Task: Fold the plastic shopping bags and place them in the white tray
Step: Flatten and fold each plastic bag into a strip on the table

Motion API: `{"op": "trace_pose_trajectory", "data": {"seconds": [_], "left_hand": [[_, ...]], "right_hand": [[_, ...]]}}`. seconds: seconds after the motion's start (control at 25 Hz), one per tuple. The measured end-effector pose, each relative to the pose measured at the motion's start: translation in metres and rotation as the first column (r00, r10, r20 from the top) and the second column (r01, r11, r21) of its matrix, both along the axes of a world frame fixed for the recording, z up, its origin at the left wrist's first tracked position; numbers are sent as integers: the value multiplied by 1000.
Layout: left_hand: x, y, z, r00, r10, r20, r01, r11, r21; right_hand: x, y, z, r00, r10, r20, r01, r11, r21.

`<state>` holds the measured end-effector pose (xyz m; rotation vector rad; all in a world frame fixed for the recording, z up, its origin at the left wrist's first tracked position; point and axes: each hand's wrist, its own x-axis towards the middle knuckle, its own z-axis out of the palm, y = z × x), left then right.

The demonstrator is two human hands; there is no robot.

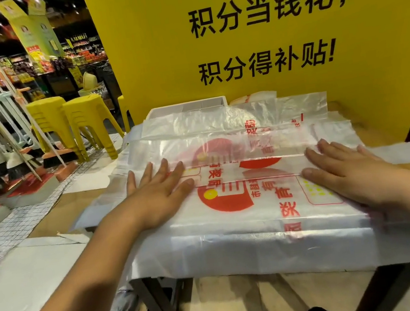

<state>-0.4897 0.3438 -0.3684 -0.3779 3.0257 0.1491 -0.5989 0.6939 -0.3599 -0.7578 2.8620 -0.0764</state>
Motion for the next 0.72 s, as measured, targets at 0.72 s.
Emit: {"op": "trace_pose_trajectory", "data": {"seconds": [0.72], "left_hand": [[54, 85, -16, 895, -281, -347, 279, 959, -57]], "right_hand": [[20, -41, 43, 910, -14, -414, -115, 951, -287]]}}
